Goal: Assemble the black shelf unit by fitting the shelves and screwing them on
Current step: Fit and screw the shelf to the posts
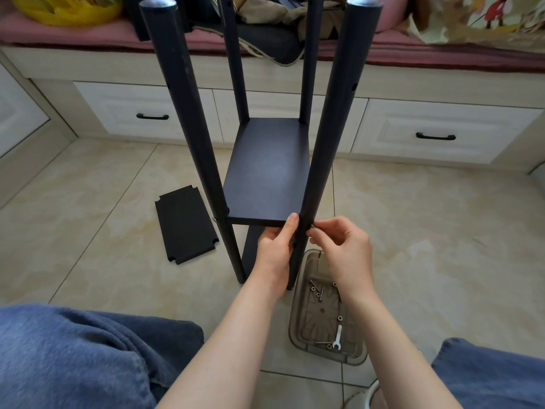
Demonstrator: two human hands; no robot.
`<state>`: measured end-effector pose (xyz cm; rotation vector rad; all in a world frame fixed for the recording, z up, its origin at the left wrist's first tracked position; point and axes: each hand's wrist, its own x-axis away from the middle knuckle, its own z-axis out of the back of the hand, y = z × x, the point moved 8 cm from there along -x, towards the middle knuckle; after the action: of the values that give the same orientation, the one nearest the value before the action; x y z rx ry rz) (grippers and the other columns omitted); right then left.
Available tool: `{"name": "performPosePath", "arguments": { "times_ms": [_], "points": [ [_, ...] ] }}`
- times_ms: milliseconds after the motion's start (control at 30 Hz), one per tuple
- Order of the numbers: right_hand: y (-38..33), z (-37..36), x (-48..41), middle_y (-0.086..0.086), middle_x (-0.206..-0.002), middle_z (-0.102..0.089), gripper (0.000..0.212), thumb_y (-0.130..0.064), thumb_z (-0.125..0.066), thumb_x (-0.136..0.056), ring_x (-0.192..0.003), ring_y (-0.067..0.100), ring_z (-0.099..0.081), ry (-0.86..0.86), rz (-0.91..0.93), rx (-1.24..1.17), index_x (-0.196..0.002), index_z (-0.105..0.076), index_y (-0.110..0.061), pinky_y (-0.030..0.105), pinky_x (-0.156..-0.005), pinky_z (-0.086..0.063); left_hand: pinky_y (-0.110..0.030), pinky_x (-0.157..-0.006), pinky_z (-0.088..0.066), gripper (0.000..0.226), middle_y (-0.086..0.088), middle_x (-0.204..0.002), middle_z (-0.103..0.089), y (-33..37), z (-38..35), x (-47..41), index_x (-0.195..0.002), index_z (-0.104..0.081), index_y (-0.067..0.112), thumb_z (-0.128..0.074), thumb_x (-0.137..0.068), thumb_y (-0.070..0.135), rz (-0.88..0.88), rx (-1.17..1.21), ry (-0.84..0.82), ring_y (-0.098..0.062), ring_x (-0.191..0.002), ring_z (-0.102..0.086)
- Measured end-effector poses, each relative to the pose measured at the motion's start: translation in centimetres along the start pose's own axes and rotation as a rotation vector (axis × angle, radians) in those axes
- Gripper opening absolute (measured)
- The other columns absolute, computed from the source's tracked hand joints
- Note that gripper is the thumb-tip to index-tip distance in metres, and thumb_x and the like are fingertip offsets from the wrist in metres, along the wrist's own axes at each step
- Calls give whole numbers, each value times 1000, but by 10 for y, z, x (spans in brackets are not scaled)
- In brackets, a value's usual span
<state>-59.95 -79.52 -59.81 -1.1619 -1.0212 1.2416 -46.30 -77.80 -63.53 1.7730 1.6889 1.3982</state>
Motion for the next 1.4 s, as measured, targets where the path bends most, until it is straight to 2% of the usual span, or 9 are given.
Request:
{"name": "performPosePath", "arguments": {
  "times_ms": [67, 267, 500, 667, 900, 1067, 1233, 1333, 1400],
  "points": [
    [-5, 0, -1, -9, -79, -74, 13, -11, -77, -84, -79, 8, -72, 3, 38, 91, -84, -72, -23, 26, -75, -58, -17, -70, -55, 19, 0, -101, -78, 0, 0, 1, -107, -72, 18, -65, -96, 33, -1, -15, -1, -15, -97, -74],
    [1, 1, -1, 1, -76, -76, 10, -10, -77, -84, -72, 16, -75, -5, -101, -89, -88, -68, -12, 31, -74, -61, -20, -73, -56, 24, -2, -104, -78, 0, 1, 0, -112, -70, 17, -66, -95, 34, 0, -4, -7, -18, -100, -74],
    [-17, 2, 2, -9, -66, -68, 17, -16, -78, -83, -63, 4, -66, 60, 93, 190, -74, -64, -19, 12, -59, -46, -19, -75, -55, 45, 2, -105, -78, -1, 0, 0, -115, -69, 19, -70, -79, 45, -1, -9, -20, -14, -101, -73],
    [-24, 0, 7, -16, -74, -66, 15, -12, -77, -85, -74, -4, -64, 56, 198, 268, -81, -64, -20, 3, -64, -41, -17, -72, -55, 39, -2, -105, -77, 0, -2, -1, -112, -70, 16, -71, -80, 38, -11, 58, -54, -16, -100, -74],
    [-28, 0, 12, -7, -79, -68, 13, -7, -72, -88, -77, 0, -63, 62, 307, 352, -84, -66, -18, 4, -69, -41, -21, -76, -56, 39, -7, -104, -76, 0, -3, -4, -110, -70, 12, -72, -79, 37, -36, 85, -91, -20, -101, -73],
    [-22, 2, 8, -12, -77, -69, 8, -9, -75, -86, -76, 0, -65, 80, 216, 249, -85, -70, -15, 7, -69, -45, -18, -74, -55, 38, -6, -103, -75, 2, -4, -4, -111, -69, 12, -71, -81, 35, -32, 77, -103, -19, -99, -73],
    [6, 2, 6, 0, -78, -75, 7, -8, -75, -86, -75, 16, -73, 83, -150, -184, -84, -73, -15, 23, -70, -58, -20, -73, -55, 38, -8, -99, -75, 4, -7, -2, -111, -67, 7, -69, -83, 32, -42, 90, -103, -19, -93, -73],
    [0, 2, 5, -3, -78, -74, 8, -10, -75, -86, -76, 13, -72, 89, -88, -74, -82, -71, -16, 28, -73, -58, -20, -73, -56, 40, -8, -102, -75, 4, -7, -2, -113, -67, 7, -69, -83, 32, -40, 94, -100, -19, -95, -73],
    [-6, 0, 6, -7, -77, -73, 10, -11, -75, -85, -76, 8, -71, 86, -33, 0, -81, -70, -18, 23, -72, -55, -20, -76, -56, 42, -8, -103, -75, 4, -6, -1, -114, -67, 7, -69, -82, 33, -45, 88, -92, -20, -99, -73]
  ]
}}
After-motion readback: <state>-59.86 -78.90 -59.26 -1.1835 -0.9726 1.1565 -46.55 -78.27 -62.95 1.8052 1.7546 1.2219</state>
